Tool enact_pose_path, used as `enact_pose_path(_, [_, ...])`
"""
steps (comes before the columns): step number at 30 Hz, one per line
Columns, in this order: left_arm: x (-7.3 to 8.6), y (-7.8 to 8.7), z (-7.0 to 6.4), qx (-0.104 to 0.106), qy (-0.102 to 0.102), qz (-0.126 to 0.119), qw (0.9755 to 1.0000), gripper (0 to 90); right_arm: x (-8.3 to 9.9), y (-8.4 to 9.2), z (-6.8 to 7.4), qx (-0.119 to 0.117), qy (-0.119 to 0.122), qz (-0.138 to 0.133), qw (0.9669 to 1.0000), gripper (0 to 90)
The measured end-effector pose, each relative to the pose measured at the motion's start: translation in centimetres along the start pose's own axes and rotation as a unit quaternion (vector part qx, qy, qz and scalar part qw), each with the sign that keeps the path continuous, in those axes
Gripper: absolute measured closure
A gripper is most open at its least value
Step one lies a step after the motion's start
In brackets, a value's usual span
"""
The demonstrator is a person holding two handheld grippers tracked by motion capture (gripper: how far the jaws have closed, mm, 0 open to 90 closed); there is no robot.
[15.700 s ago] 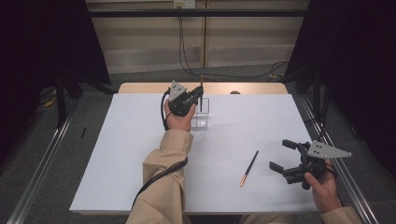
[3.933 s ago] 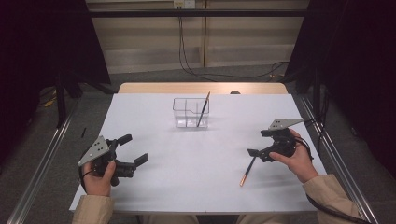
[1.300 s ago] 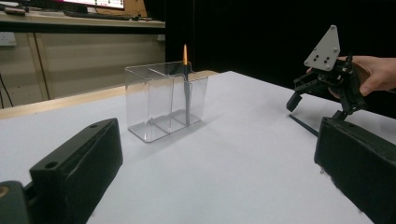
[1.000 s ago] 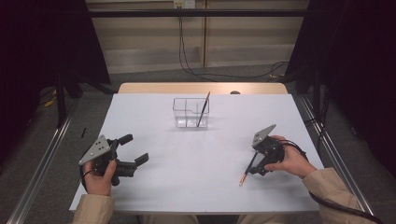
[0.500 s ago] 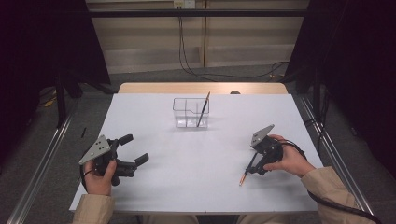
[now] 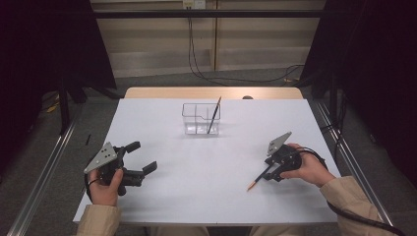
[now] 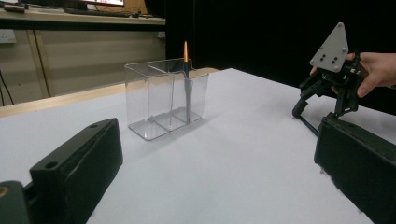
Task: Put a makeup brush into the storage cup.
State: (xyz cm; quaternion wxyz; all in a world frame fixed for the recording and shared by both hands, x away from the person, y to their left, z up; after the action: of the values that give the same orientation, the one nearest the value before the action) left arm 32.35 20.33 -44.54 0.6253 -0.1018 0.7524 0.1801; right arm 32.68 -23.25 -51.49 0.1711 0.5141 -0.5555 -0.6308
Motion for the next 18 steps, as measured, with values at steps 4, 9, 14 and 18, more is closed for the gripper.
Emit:
enact_pose_path(4, [-0.03, -0.05, 0.0, 0.0, -0.002, 0.0, 1.0, 1.0, -0.14, 0.29, 0.37, -0.008, 0.016, 0.009, 0.9998, 58.8])
enact_pose_path(9, [0.0, -0.01, 0.02, 0.0, -0.001, 0.0, 1.0, 0.9, -0.18, 0.5, 0.54, -0.009, 0.022, 0.021, 0.9995, 76.5])
enact_pose_path(14, [0.02, -0.04, 0.01, 0.0, 0.0, 0.001, 1.0, 0.9, -0.3, 0.56, 0.73, -0.014, 0.03, 0.031, 0.999, 84.3])
enact_pose_path(18, [0.0, -0.04, 0.01, 0.0, -0.001, 0.001, 1.0, 1.0, -0.43, 0.59, 0.78, -0.017, 0.028, 0.045, 0.9985, 84.3])
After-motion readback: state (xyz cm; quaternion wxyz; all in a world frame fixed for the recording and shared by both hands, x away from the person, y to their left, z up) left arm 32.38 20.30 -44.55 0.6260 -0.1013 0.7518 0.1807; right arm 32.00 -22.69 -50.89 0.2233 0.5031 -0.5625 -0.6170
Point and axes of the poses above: each handheld gripper's, and its own axes: y roughly backward along the jaws, x roughly out of its underside, z roughly to its left, the point moved 6 cm from there along -y, roughly forward along the jaws, and after that the axes turned 12 degrees about x, right-handed, at the moved point
